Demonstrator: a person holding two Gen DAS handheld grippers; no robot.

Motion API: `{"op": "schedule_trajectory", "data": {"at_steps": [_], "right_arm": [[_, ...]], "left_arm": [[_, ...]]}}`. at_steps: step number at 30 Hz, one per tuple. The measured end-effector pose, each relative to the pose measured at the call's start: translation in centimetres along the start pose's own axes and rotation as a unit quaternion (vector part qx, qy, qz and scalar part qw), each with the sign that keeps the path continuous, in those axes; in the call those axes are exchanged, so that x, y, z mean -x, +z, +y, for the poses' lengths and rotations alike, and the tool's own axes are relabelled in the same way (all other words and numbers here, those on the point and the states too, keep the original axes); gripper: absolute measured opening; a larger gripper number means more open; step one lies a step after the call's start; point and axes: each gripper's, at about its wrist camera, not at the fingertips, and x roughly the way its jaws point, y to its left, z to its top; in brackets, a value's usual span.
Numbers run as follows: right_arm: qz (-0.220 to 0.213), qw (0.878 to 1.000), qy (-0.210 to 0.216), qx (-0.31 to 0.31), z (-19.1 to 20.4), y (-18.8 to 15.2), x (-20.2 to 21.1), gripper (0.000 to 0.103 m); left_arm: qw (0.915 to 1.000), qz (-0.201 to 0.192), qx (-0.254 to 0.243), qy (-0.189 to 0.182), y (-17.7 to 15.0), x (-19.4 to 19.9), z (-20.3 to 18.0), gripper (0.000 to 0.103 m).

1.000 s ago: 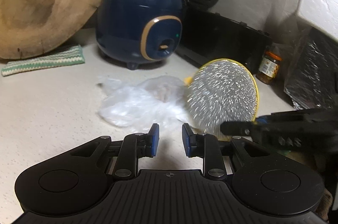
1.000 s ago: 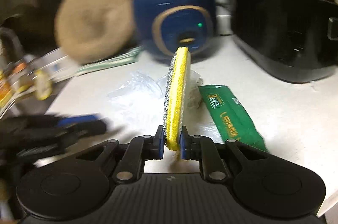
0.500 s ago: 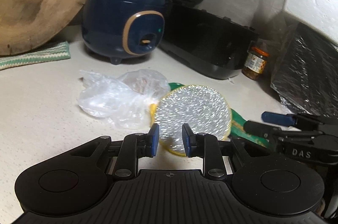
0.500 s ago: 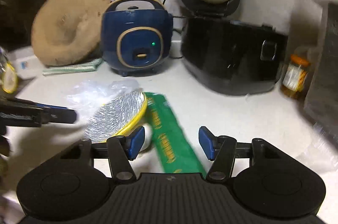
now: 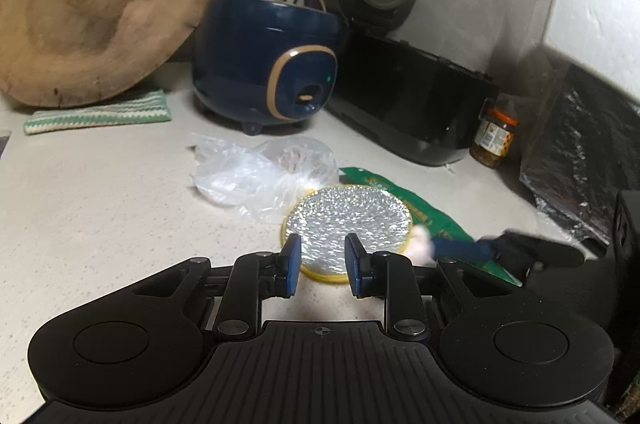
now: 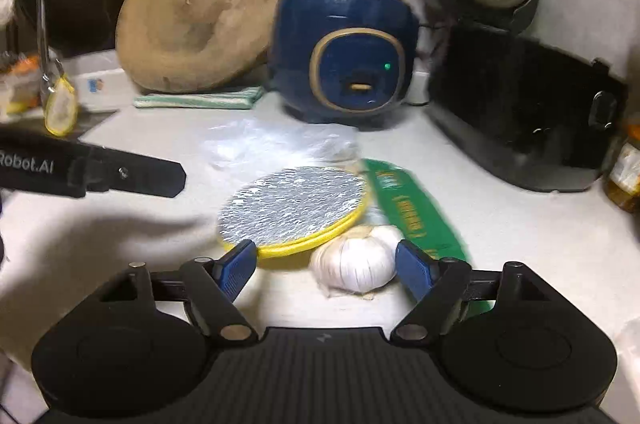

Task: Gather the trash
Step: 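Move the left gripper toward the white garlic bulb beside the silver sponge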

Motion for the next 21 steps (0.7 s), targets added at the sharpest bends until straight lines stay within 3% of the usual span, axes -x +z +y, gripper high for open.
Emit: {"op": "schedule_trajectory", "data": {"at_steps": [2,4,7,12,14,18,21], "right_arm": [[0.009,0.996,0.084,0.008,0.9,-0.3,1.1,0.077],[-0.001,0.995,0.099,0.026,2.0,-0.7,2.5,0.077],[-0.023,0.997,0.054,0.056,2.8,-1.6,4.4,0.077],[-0.033,0.998,-0.038,0.047,1.2,-2.6,6.0,0.077],[-0.035,0.997,-0.066,0.029,0.1,-3.2,6.6,0.077],[-0.039,0.996,-0.083,-0.016,-2.2,-4.4,7.7,0.077],[-0.041,0.994,-0.091,-0.051,-3.5,-5.4,7.9,0.077]], "left_arm": [[0.9999,-0.004,0.003,-0.011,0.2,0.3,0.1,0.027],[0.9996,-0.009,0.002,-0.026,0.4,0.4,-0.2,0.027],[0.9989,-0.013,-0.010,-0.043,0.6,-0.1,-1.3,0.027],[0.9952,0.011,-0.047,-0.085,-0.3,-1.7,-4.2,0.027],[0.9942,0.017,-0.080,-0.070,-0.9,-2.3,-5.6,0.028],[0.9891,0.003,-0.147,0.007,-1.5,-4.2,-7.4,0.028],[0.9886,0.011,-0.146,0.036,-1.1,-5.9,-7.4,0.028]]}}
